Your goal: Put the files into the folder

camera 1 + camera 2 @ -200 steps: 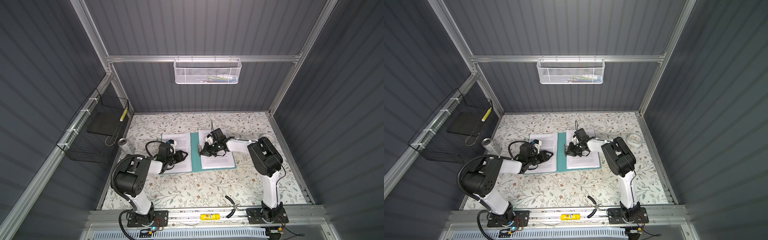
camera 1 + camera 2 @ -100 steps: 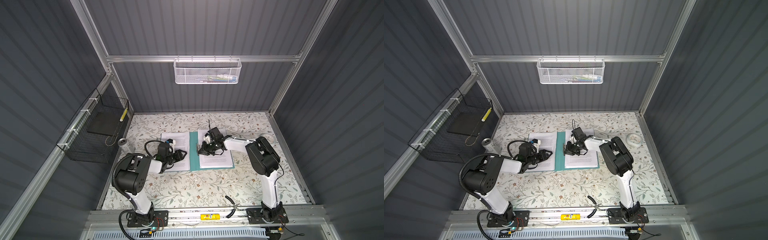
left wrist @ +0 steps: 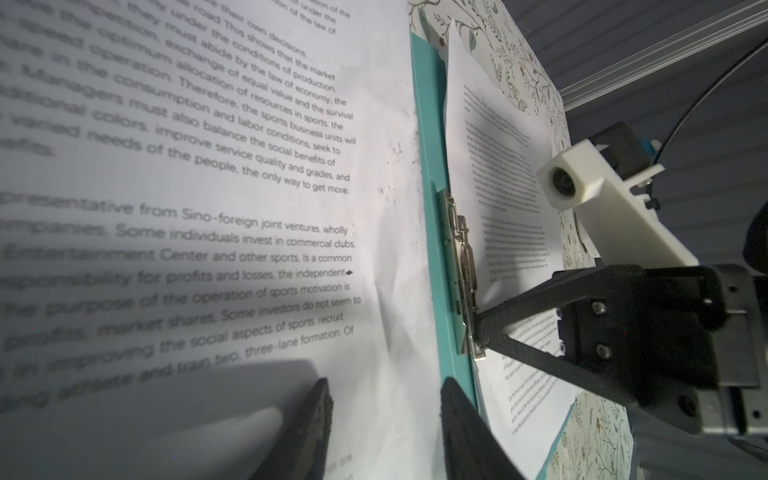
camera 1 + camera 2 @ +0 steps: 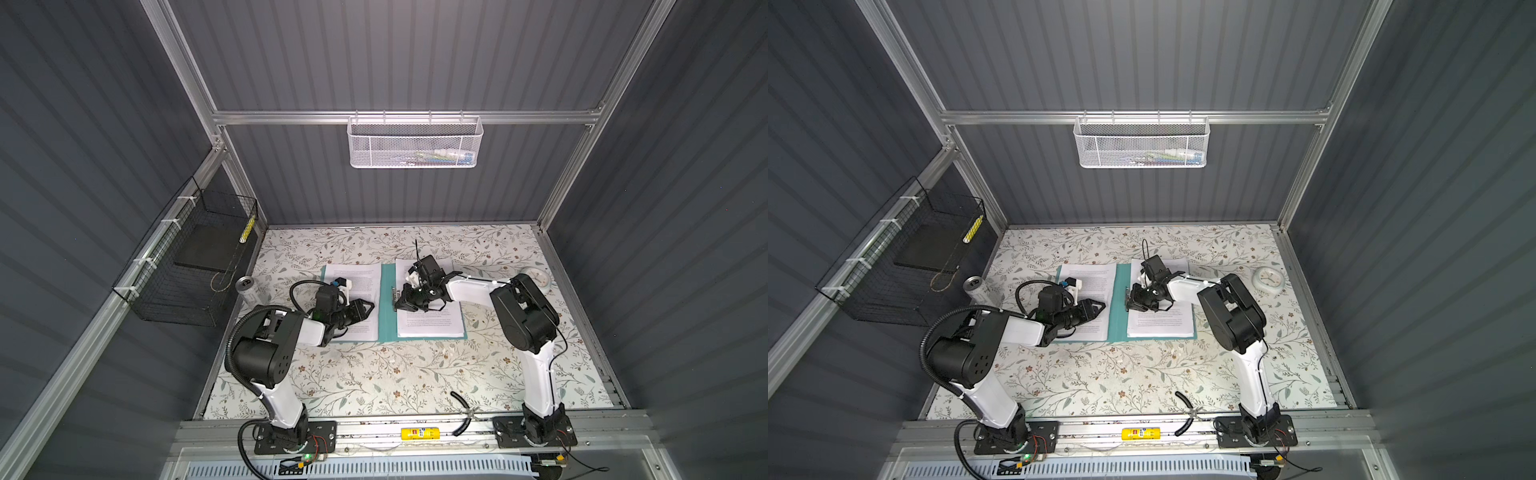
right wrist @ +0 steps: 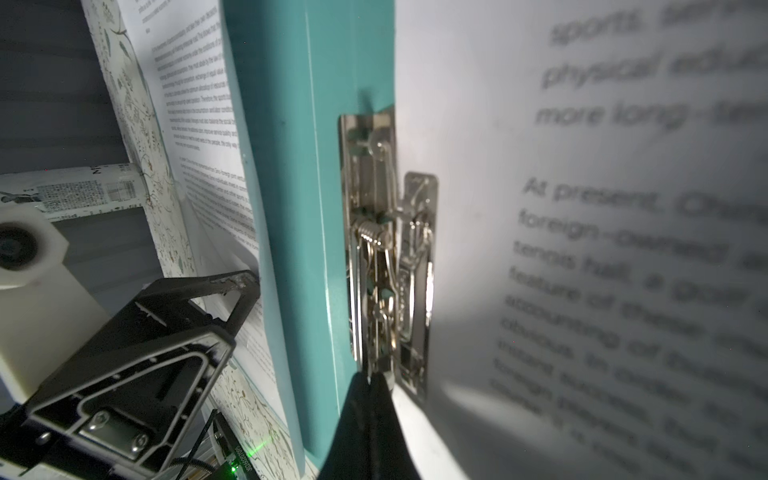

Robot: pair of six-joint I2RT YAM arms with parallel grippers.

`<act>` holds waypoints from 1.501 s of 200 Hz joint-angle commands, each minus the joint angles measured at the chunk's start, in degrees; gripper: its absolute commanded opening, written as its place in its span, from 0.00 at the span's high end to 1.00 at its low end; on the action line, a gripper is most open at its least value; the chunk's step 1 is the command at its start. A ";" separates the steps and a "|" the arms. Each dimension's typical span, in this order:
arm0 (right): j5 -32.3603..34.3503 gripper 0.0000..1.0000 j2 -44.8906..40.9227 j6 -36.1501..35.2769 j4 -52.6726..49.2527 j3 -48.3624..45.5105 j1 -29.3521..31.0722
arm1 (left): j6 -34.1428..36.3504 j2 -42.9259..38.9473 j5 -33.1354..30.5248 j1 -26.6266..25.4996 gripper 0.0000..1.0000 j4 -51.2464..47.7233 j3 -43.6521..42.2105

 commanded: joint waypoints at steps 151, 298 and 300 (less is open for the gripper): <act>1.59 1.00 -1.25 2.06 -3.59 -5.11 -0.11 | -0.05 2.03 -1.45 -0.21 0.55 -8.13 -1.16; 7.91 1.00 3.54 -0.99 -6.53 -6.83 -2.14 | 0.37 3.66 -1.72 -0.12 0.55 -8.70 -0.67; 7.96 1.00 3.47 -1.05 -6.60 -6.88 -2.19 | 0.39 3.66 -1.76 -0.12 0.55 -8.74 -0.73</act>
